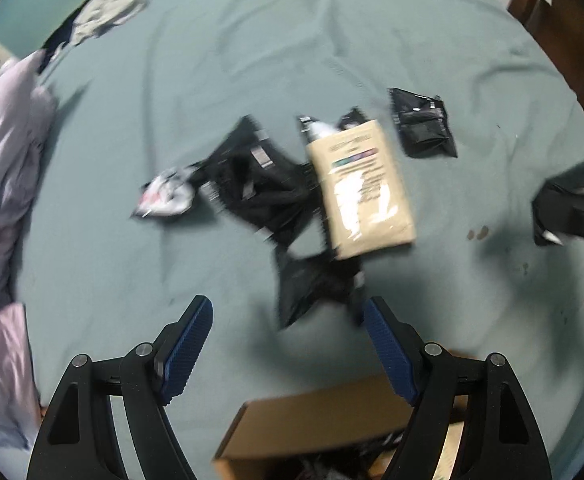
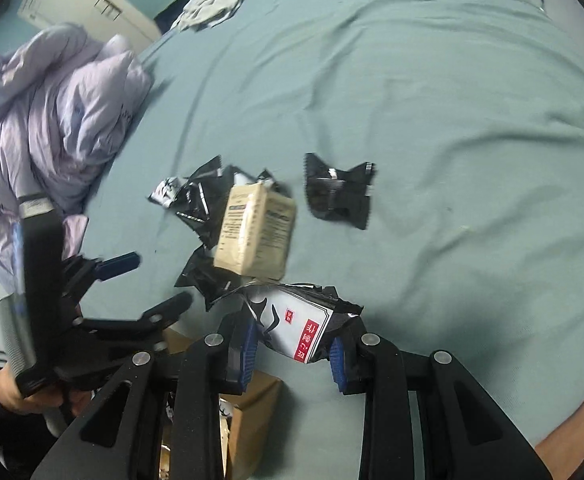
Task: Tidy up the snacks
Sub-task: 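Grasp a white deer-print packet with the right gripper while the left gripper grasps a black packet, then lower the black packet into the box and open the left gripper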
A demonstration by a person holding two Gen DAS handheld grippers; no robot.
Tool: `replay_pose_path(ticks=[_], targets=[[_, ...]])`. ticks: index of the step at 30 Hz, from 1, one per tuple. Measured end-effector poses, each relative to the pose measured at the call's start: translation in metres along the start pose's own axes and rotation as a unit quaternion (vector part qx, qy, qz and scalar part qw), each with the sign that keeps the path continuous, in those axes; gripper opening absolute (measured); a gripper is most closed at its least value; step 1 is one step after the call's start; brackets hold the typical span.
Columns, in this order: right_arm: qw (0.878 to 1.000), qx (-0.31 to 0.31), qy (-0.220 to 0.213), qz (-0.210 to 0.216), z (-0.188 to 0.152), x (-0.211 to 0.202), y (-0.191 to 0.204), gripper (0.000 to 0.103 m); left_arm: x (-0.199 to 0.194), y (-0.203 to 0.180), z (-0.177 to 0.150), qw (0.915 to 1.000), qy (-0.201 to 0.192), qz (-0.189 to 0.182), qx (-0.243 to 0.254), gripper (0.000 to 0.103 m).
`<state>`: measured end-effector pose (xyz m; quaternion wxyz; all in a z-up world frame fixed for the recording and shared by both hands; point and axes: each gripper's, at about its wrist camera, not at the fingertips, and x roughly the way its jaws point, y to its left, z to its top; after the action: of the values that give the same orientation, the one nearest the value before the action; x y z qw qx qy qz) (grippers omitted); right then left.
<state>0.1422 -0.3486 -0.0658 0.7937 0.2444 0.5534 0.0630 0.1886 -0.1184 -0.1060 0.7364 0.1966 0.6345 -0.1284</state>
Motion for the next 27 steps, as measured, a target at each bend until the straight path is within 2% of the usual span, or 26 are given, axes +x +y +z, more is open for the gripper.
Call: replay_pose_path(ticks=[4,7,9,10,12,16,20,27], targets=[[1.0,0.005,-0.003,0.004,-0.004,-0.019,-0.007,0.028,0.025,-0.018,0.016,0.9989,0.043,0.007,0.019,0.079],[1.0,0.004,-0.001,0.008,-0.006,-0.023,-0.011,0.028,0.039,-0.023,0.016,0.9977,0.056,0.018,0.034,0.077],[1.0,0.0,-0.003,0.008,-0.007,-0.026,-0.012,0.028,0.045,-0.024,0.014,0.9967,0.065,0.019,0.044,0.051],[1.0,0.0,-0.003,0.007,-0.007,-0.025,-0.012,0.028,0.047,-0.024,0.012,0.9964,0.069,0.017,0.047,0.047],[1.0,0.001,-0.004,0.005,-0.007,-0.028,-0.013,0.028,0.039,-0.018,0.009,0.998,0.049,0.006,0.039,0.04],[1.0,0.001,-0.005,-0.001,-0.006,-0.034,-0.012,0.028,0.007,-0.003,-0.001,0.9997,0.005,-0.006,0.025,0.039],[1.0,-0.001,-0.012,-0.009,-0.007,-0.049,-0.007,0.028,-0.043,0.014,-0.025,0.9989,-0.036,-0.024,0.019,0.038],[0.997,-0.039,-0.01,-0.068,-0.021,-0.076,0.021,0.028,-0.099,0.018,-0.081,0.9947,-0.076,-0.042,0.055,0.038]])
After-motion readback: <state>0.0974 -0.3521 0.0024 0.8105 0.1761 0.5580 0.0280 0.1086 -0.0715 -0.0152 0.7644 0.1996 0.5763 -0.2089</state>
